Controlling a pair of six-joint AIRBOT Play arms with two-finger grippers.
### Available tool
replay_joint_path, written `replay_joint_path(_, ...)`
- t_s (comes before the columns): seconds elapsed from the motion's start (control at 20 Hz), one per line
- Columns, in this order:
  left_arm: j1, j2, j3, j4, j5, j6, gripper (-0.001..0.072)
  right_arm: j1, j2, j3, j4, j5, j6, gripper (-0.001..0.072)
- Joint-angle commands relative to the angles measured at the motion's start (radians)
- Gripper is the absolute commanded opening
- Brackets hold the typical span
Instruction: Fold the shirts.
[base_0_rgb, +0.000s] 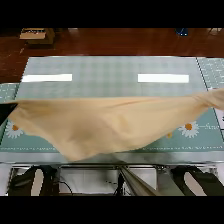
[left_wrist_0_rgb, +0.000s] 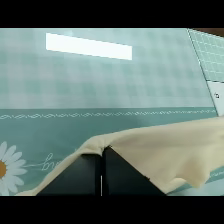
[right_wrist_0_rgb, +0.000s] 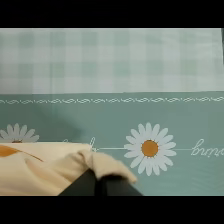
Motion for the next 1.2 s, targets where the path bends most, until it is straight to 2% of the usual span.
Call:
replay_joint_path(0.0,-0.002,-0.132,-0.187,-0.135,0.226,0.132,0.0016,0.007,-0.247,0.000,0.046,-0.069,-0.020,0.0025)
replay_joint_path(0.15,-0.073,-0.371,-0.231,-0.184,0.371,0.268,0.0016,0.029,-0.488,0.000,0.123,-0.179,-0.032,0.0026)
replay_joint_path(0.35,-0.182,-0.700,-0.229,-0.190,0.560,0.415,0.0017,0.032,-0.710,0.000,0.266,-0.429,-0.052,0.0026)
replay_joint_path(0.5,-0.199,-0.863,-0.229,-0.201,0.661,0.443,0.0017,0.032,-0.793,0.000,0.348,-0.553,-0.040,0.0027)
replay_joint_path(0.65,-0.199,-0.938,-0.229,-0.201,0.687,0.441,0.0018,0.032,-0.832,0.000,0.355,-0.579,-0.023,0.0034)
replay_joint_path(0.7,-0.199,-0.951,-0.229,-0.201,0.662,0.439,0.0025,0.032,-0.836,0.000,0.356,-0.571,-0.027,0.0122)
replay_joint_path(0.75,-0.193,-0.956,-0.229,-0.200,0.628,0.439,0.0134,0.032,-0.834,0.000,0.367,-0.554,-0.061,0.0226)
replay_joint_path(0.8,-0.179,-0.953,-0.223,-0.199,0.581,0.440,0.0314,0.024,-0.826,0.007,0.382,-0.522,-0.121,0.0286)
replay_joint_path(0.85,-0.143,-0.950,-0.198,-0.187,0.482,0.439,0.0426,0.011,-0.813,0.027,0.382,-0.472,-0.181,0.0313)
replay_joint_path(0.95,-0.028,-0.944,-0.110,-0.104,0.195,0.423,0.0416,-0.031,-0.768,0.083,0.309,-0.340,-0.297,0.0312)
replay_joint_path(1.0,0.038,-0.934,-0.072,-0.025,0.074,0.378,0.0373,-0.058,-0.735,0.097,0.235,-0.302,-0.307,0.0312)
replay_joint_path(1.1,0.175,-0.871,-0.069,0.154,-0.068,0.294,0.0373,-0.140,-0.671,0.096,0.164,-0.284,-0.250,0.0312)
replay_joint_path(1.15,0.238,-0.816,-0.112,0.211,-0.079,0.265,0.0373,-0.185,-0.650,0.088,0.152,-0.266,-0.245,0.0312)
